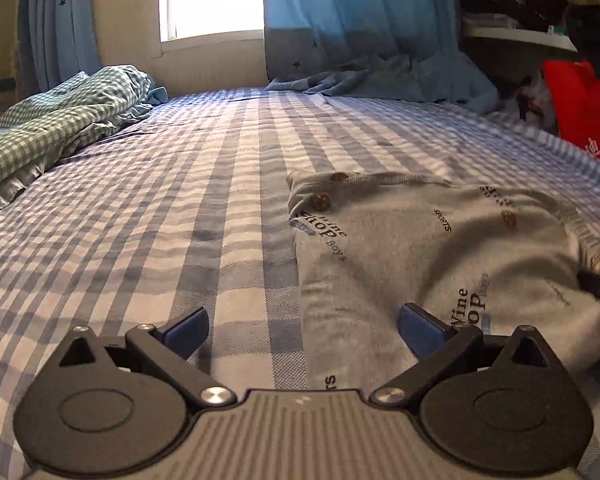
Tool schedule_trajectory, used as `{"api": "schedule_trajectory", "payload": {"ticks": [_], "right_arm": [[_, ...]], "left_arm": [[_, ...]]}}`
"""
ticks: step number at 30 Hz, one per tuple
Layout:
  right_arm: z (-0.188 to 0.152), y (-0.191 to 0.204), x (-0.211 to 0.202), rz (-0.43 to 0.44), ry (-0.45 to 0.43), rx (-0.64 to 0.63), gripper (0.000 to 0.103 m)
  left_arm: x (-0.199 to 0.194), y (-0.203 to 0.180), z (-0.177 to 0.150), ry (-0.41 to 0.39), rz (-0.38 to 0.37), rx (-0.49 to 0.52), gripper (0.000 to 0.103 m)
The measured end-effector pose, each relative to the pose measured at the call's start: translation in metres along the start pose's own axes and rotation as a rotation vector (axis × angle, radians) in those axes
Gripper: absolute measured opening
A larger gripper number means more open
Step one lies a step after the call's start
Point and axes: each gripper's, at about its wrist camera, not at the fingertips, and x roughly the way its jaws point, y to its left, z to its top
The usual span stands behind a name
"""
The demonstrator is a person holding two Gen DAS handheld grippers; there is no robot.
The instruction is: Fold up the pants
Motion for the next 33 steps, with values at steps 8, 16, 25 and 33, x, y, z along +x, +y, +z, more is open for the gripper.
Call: {"api": "schedule_trajectory", "payload": {"ticks": [8, 16, 25, 33], "right_arm": [[-0.012, -0.025, -0.002, 0.086, -0.007, 0.181, 0.102], [-0.013, -0.024, -0.005, 0.081, -0.016, 0.181, 0.102], [-0.017, -0.017, -0.012, 0.054, -0.046, 0.161, 0.102], [-0.019, -0.014, -0.016, 0.036, -0.064, 0.151, 0.102]], "left_arm": [[-0.001, 0.013, -0.006, 0.021, -0.018, -0.074, 0.103], [-0.002, 0.013, -0.007, 0.018, -0.023, -0.084, 0.102], [-0.001, 0.012, -0.007, 0.016, -0.024, -0.087, 0.102], [-0.001, 0.012, -0.007, 0.015, -0.027, -0.091, 0.102]]}}
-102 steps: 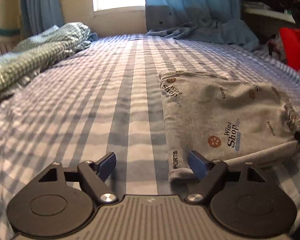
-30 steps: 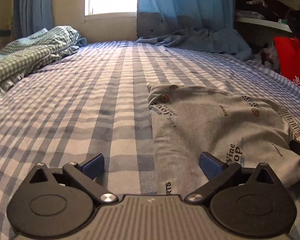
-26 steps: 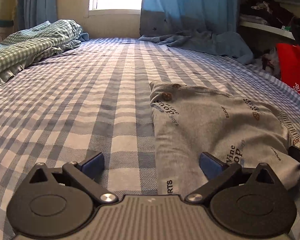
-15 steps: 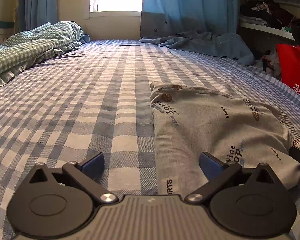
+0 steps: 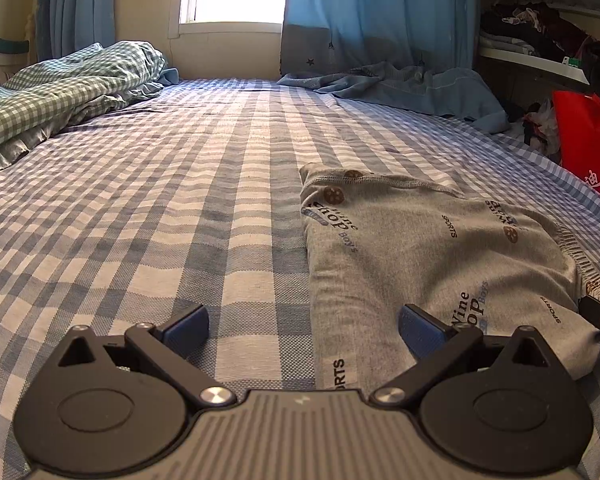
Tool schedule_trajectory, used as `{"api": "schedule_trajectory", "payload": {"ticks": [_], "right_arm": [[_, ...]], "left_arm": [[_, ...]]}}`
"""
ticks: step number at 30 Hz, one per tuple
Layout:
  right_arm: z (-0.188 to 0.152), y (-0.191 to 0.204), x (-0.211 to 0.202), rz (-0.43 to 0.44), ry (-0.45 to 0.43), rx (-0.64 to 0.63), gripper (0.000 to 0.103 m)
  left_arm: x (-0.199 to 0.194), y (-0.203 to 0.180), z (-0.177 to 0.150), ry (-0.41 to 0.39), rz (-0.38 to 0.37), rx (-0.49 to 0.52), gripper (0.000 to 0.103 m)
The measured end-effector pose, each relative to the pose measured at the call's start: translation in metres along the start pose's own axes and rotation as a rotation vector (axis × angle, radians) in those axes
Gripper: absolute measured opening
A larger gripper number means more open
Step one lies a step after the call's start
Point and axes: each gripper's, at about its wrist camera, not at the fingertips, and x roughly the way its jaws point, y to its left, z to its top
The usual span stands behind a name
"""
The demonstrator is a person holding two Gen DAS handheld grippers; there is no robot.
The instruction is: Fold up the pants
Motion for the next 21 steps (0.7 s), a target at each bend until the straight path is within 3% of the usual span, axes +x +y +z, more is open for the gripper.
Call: {"api": "schedule_trajectory", "payload": {"ticks": [4, 6, 8, 9, 12, 13, 16, 21], "right_arm": [[0.003, -0.002, 0.001, 0.035, 0.032, 0.020, 0.102], [0.009, -0.013, 0.005, 0.192, 0.090, 0.067, 0.102], [0.016, -0.023, 0.010, 0.290, 0.105, 0.110, 0.102], [0.022, -0.028, 0.016, 0.316, 0.111, 0.123, 0.102], [0.039, -0.045, 0.049, 0.364, 0.193, 0.172, 0.103], [0.042, -0.052, 0.062, 0.386, 0.242, 0.209, 0.103], [0.051, -0.065, 0.078, 0.459, 0.264, 0.313, 0.103], [0.037, -0.071, 0.069, 0.504, 0.194, 0.395, 0.102]], "left_arm": [[-0.001, 0.003, 0.000, -0.003, -0.026, -0.007, 0.103], [-0.005, 0.011, 0.001, -0.021, -0.115, -0.025, 0.103], [-0.004, 0.017, 0.006, -0.016, -0.236, -0.029, 0.103], [-0.003, 0.017, 0.010, -0.011, -0.261, -0.013, 0.103], [0.010, 0.014, 0.023, -0.006, -0.271, 0.031, 0.103], [0.019, 0.014, 0.027, 0.015, -0.289, 0.024, 0.103], [0.041, 0.021, 0.031, 0.055, -0.319, -0.035, 0.103], [0.038, 0.026, 0.026, 0.029, -0.359, -0.059, 0.103]]}}
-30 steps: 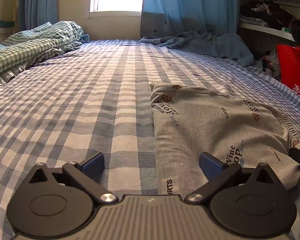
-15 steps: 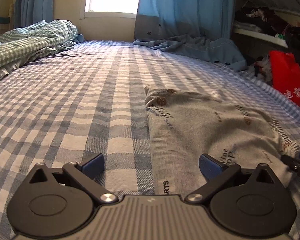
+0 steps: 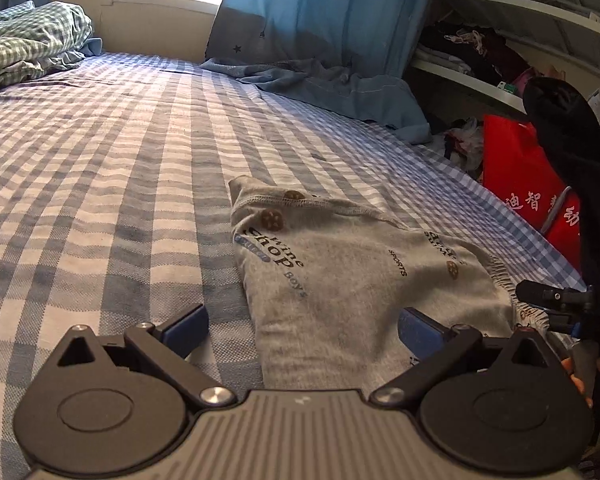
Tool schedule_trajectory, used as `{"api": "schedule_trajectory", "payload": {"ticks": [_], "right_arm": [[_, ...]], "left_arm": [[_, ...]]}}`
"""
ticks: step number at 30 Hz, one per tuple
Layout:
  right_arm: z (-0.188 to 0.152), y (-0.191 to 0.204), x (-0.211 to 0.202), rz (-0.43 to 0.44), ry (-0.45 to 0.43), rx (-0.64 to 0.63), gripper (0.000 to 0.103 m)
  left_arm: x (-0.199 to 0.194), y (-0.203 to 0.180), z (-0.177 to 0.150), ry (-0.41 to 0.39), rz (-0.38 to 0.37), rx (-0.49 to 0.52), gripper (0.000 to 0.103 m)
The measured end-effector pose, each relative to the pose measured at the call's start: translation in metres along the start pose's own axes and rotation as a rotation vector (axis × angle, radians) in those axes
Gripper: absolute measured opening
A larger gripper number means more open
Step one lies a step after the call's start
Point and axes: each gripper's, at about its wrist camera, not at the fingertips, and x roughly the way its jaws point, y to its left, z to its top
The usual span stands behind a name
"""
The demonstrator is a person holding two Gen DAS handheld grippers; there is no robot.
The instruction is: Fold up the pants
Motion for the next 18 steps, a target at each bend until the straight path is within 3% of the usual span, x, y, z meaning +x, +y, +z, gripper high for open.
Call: {"api": "schedule_trajectory", "payload": {"ticks": [3, 6, 9, 10, 11, 13, 14, 15, 18], "right_arm": [[-0.004, 0.001, -0.004, -0.002, -0.020, 0.020, 0.101], [-0.006, 0.004, -0.006, -0.054, -0.034, 0.015, 0.088], [-0.009, -0.001, -0.009, -0.082, -0.052, 0.051, 0.065], [-0.012, -0.003, -0.011, -0.087, -0.051, 0.065, 0.052], [-0.013, -0.003, -0.011, -0.083, -0.046, 0.068, 0.046], [-0.016, 0.001, -0.011, -0.090, -0.029, 0.048, 0.042], [-0.015, 0.004, -0.011, -0.099, -0.022, 0.034, 0.041], [-0.014, 0.007, -0.011, -0.110, -0.015, 0.025, 0.040], [-0.013, 0.017, -0.011, -0.133, -0.012, 0.039, 0.025]], "left_arm": [[-0.007, 0.009, -0.003, -0.016, -0.042, -0.056, 0.102], [-0.013, 0.014, -0.004, -0.025, -0.055, -0.089, 0.097], [-0.013, 0.013, -0.005, -0.029, -0.013, -0.101, 0.075], [-0.012, 0.011, -0.004, -0.023, 0.003, -0.106, 0.066], [-0.010, 0.008, -0.003, -0.010, 0.027, -0.098, 0.055], [-0.007, -0.002, 0.001, 0.024, 0.073, -0.068, 0.048], [-0.006, -0.007, 0.003, 0.047, 0.080, -0.068, 0.037], [-0.006, -0.010, 0.005, 0.063, 0.099, -0.081, 0.036], [-0.006, -0.020, 0.016, 0.122, 0.172, -0.125, 0.023]]}}
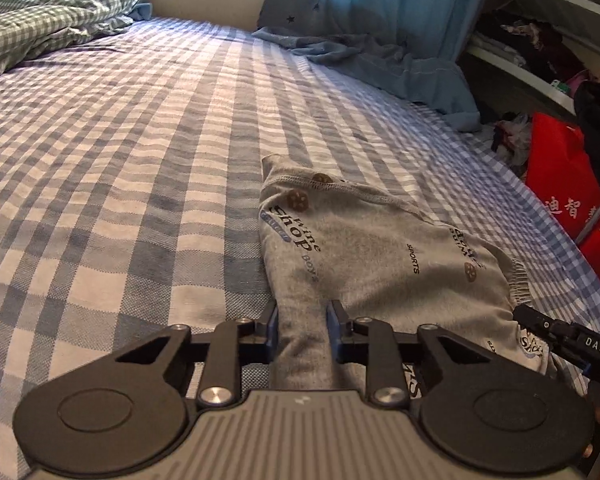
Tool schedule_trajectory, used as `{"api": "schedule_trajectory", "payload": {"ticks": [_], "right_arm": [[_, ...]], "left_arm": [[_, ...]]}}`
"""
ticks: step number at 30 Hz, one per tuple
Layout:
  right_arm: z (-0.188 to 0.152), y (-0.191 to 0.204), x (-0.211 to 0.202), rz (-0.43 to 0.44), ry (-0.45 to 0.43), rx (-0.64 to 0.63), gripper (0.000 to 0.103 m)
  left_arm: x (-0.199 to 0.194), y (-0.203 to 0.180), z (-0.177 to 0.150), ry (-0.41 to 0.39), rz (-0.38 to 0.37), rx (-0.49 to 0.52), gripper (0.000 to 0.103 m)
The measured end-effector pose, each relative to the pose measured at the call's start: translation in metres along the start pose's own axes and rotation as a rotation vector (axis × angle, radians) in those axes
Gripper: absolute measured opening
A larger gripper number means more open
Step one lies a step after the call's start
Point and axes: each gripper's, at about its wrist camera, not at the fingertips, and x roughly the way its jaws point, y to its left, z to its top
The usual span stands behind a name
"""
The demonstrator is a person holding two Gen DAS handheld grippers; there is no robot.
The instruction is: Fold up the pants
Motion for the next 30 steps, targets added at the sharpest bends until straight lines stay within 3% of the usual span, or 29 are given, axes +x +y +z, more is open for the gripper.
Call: {"api": "schedule_trajectory", "payload": {"ticks": [2, 6, 15, 19, 24, 30], "right_arm": [[-0.001, 0.010, -0.005, -0.030, -0.018, -0.024, 0.017], [-0.004, 0.035, -0.021, -0.058, -0.061, -0.072, 0.013], [-0.009, 0.061, -0.046, -0.037, -0.088, -0.080, 0.012], [-0.001, 0.074, -0.045, -0.002, -0.093, -0.070, 0.012], [0.013, 0.106, -0.027, 0.075, -0.092, -0.108, 0.012], [0.040, 0.157, 0.018, 0.178, -0.107, -0.171, 0.012]], "left_arm": [[-0.004, -0.010, 0.005, 0.021, 0.038, 0.009, 0.016], [-0.022, -0.030, 0.004, -0.006, 0.097, 0.095, 0.014], [-0.039, -0.028, 0.001, -0.003, 0.086, 0.156, 0.013], [-0.045, -0.028, 0.013, -0.008, 0.078, 0.212, 0.012], [-0.056, -0.028, 0.030, -0.077, 0.136, 0.319, 0.012], [-0.071, -0.001, 0.072, -0.164, 0.202, 0.333, 0.012]]}}
